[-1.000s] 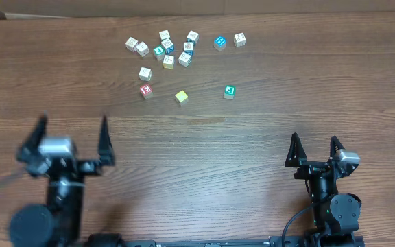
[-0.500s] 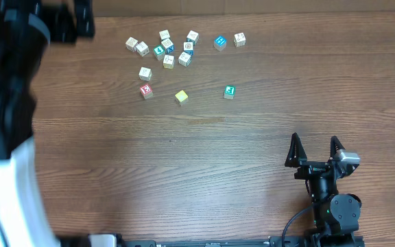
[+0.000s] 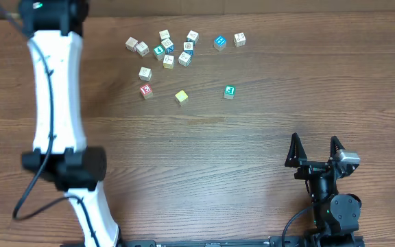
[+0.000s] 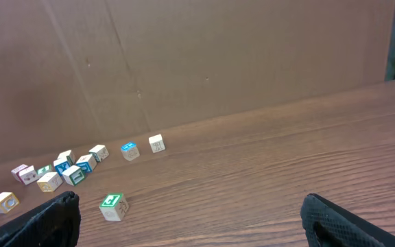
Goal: Form a tower
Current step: 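Raise the left arm and move its gripper over the block cluster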
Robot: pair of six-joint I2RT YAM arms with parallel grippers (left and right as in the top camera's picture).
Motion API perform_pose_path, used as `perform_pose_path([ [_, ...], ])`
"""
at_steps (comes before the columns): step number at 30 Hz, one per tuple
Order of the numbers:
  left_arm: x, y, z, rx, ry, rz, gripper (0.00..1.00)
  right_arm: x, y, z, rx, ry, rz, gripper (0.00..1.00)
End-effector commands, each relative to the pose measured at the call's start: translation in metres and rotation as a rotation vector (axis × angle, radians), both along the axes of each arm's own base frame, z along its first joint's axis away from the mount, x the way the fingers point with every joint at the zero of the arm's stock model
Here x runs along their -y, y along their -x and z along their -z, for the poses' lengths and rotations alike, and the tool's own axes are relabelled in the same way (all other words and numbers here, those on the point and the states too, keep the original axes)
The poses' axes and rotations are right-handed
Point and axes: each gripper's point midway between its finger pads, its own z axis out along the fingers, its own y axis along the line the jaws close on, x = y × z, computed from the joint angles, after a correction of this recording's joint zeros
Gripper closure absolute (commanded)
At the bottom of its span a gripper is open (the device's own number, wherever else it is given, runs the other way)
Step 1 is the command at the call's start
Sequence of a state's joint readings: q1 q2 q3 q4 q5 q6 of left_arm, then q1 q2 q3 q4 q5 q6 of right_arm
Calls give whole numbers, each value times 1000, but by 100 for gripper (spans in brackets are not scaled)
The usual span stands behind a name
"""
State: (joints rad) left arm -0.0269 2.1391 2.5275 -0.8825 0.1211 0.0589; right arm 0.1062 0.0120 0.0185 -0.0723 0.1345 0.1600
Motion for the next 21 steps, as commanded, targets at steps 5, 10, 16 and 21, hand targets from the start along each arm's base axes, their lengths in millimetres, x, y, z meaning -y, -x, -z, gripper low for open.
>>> perform_pose_path([
  [5, 49, -28, 89, -161, 106, 203, 0, -1, 0, 2, 3, 5, -5, 0],
  [10, 76, -33, 139, -254, 126, 258, 0, -1, 0, 2, 3, 5, -5, 0],
  [16, 91, -37, 173, -305, 96, 257, 1, -1, 0, 2, 3, 5, -5, 0],
  [21, 101, -38, 206, -362, 75, 255, 30, -1, 0, 2, 3, 5, -5, 0],
])
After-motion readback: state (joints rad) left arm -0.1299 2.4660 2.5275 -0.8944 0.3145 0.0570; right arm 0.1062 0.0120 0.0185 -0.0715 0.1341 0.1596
